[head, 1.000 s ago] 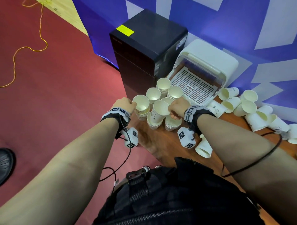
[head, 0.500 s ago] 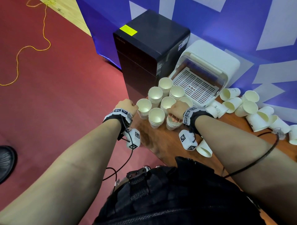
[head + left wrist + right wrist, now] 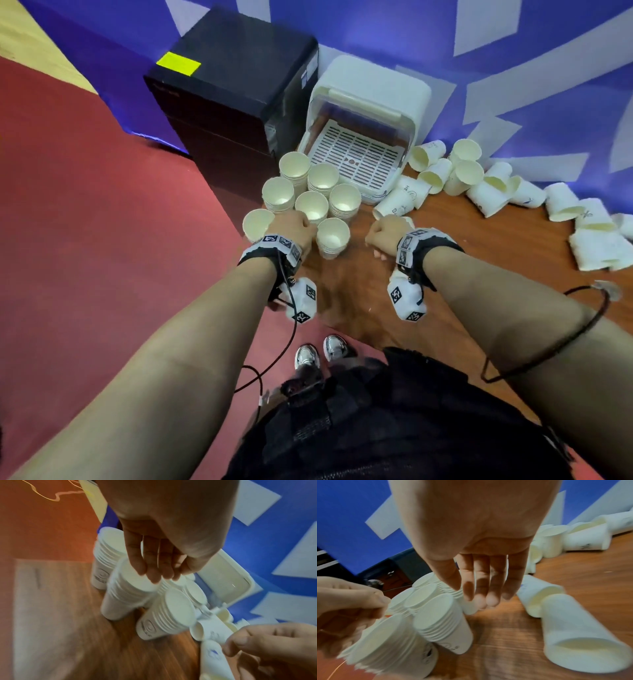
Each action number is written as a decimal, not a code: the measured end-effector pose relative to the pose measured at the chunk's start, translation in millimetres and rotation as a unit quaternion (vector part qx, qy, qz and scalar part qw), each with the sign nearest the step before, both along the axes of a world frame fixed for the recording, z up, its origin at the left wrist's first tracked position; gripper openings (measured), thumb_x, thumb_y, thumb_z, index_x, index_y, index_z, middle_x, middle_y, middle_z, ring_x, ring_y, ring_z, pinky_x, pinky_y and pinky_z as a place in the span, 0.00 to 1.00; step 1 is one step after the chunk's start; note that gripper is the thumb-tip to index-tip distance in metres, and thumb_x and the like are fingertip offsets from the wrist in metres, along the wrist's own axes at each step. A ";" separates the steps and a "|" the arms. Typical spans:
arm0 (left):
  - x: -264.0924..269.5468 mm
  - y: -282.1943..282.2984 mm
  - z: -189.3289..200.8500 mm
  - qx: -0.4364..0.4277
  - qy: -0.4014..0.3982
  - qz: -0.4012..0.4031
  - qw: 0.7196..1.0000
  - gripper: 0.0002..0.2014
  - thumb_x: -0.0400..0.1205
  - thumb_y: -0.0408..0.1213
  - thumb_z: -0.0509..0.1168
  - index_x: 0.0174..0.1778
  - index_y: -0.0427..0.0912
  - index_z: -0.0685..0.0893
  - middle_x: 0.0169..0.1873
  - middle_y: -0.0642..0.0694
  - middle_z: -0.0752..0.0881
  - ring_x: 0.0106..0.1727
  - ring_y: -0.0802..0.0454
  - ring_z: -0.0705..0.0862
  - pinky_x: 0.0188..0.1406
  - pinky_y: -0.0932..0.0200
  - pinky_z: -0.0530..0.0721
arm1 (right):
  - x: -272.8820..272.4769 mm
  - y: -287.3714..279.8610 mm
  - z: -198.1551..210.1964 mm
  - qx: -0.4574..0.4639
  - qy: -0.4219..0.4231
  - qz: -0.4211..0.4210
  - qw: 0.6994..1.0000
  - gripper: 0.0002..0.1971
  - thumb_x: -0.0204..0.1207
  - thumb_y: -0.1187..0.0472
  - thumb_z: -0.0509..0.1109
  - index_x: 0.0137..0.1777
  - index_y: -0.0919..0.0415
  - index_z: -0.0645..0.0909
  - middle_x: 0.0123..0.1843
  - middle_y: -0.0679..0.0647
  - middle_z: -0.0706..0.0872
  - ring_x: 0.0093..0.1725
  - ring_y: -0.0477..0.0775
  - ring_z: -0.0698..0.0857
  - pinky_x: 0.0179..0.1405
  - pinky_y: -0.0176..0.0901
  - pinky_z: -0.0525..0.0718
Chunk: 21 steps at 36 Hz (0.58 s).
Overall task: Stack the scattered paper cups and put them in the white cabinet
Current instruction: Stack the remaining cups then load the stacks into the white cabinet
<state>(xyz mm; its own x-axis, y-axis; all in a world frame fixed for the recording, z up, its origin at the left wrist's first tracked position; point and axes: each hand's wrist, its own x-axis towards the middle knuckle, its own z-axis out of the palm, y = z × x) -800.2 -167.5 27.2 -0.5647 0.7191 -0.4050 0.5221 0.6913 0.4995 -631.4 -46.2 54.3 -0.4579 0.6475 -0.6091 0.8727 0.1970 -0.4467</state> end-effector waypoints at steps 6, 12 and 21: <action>55.0 49.6 -3.7 -0.008 0.014 -0.118 0.993 0.16 0.81 0.45 0.61 0.29 0.43 0.74 0.31 0.41 0.82 0.39 0.38 0.82 0.35 0.55 0.75 | 79.8 16.4 1.0 0.009 -0.048 -0.099 0.994 0.13 0.77 0.61 0.66 0.42 0.70 0.88 0.34 0.61 0.91 0.29 0.56 0.86 0.29 0.44 0.84; 116.1 88.5 -2.6 -0.022 -0.013 -0.186 0.982 0.17 0.81 0.43 0.62 0.28 0.43 0.70 0.28 0.47 0.75 0.36 0.42 0.77 0.33 0.57 0.68 | 170.8 30.5 -2.7 0.006 -0.063 -0.199 0.978 0.12 0.80 0.60 0.67 0.44 0.66 0.89 0.37 0.61 0.92 0.35 0.58 0.88 0.44 0.50 0.90; 187.5 145.7 1.6 -0.017 -0.040 -0.201 0.979 0.14 0.80 0.44 0.60 0.42 0.37 0.85 0.37 0.41 0.88 0.39 0.42 0.88 0.43 0.48 0.88 | 242.9 92.3 -8.9 0.006 -0.031 -0.264 0.964 0.11 0.81 0.64 0.63 0.48 0.64 0.87 0.35 0.60 0.91 0.30 0.57 0.88 0.27 0.43 0.85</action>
